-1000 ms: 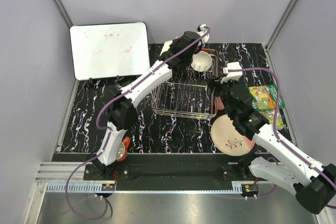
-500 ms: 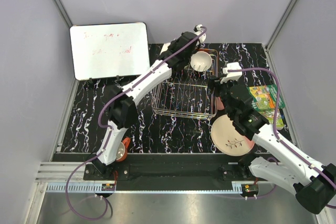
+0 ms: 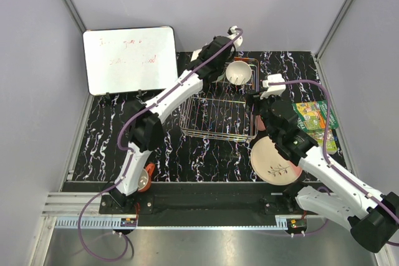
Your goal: Load the mixed dishes into the dish rack
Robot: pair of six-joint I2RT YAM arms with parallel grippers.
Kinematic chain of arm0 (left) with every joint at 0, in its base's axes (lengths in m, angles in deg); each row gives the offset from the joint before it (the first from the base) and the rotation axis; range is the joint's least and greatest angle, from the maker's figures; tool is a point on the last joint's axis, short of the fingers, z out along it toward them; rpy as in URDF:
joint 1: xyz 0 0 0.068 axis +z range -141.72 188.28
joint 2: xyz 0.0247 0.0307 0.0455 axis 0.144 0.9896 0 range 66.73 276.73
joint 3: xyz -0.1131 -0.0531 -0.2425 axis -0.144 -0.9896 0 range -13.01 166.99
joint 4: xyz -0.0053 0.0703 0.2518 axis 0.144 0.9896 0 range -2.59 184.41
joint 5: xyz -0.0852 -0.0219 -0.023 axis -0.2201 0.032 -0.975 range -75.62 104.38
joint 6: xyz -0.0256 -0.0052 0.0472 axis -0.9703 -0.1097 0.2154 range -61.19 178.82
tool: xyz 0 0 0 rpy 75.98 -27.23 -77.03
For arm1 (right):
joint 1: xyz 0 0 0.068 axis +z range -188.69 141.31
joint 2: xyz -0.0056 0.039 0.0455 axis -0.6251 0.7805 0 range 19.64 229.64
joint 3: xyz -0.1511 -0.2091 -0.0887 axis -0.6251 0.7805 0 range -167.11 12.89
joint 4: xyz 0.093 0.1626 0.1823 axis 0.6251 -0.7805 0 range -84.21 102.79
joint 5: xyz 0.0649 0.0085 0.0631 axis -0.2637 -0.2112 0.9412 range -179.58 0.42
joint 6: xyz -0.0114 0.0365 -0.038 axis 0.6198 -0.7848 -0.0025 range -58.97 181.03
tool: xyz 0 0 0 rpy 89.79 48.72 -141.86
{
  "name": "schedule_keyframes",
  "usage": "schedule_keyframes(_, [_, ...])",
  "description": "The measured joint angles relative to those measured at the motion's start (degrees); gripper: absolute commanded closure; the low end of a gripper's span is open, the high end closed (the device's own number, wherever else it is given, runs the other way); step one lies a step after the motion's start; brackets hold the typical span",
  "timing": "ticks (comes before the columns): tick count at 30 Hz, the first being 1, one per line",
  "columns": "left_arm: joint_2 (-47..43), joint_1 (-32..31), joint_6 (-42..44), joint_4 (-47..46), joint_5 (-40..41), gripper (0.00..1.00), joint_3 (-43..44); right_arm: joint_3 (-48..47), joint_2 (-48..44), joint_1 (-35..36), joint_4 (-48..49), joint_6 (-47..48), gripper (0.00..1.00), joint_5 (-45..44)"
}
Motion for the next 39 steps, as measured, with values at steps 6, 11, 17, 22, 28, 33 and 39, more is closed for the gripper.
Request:
schedule_keyframes(6, [0.0,0.52,-1.27,-1.6,-0.33,1.0,-0.55,0.0,0.24,0.13,0.0,0.0,0.32,0.33])
schedule_keyframes(11, [0.0,0.5,-2.03,-1.31,-0.92,1.0,-0.55,0.0,0.26,0.22,-0.02,0.0,0.32,0.39])
schedule_keyframes(17, [0.0,0.59,-2.54,-1.2,-1.53,1.0,-0.55,0.0,0.48,0.22,-0.02,-0.92,0.32,0.46])
schedule_keyframes(22, [-0.15,0.83,-3.04,-1.05,-2.38,1.0,-0.55,0.0,0.59,0.22,0.0,-1.44,0.32,1.11])
schedule_keyframes(28, [-0.76,1.33,-3.96,-0.09,-2.64,1.0,-0.55,0.0,0.63,0.28,0.0,-1.53,0.32,1.44])
schedule_keyframes(33, [-1.49,1.81,-4.52,0.02,-2.64,1.0,-1.2,0.0,0.63,0.35,0.0,-1.6,0.32,1.46])
schedule_keyframes(39, [-1.57,1.7,-4.55,-1.2,-2.64,1.0,-2.08,0.0,0.63,0.48,0.0,-1.6,0.32,1.44])
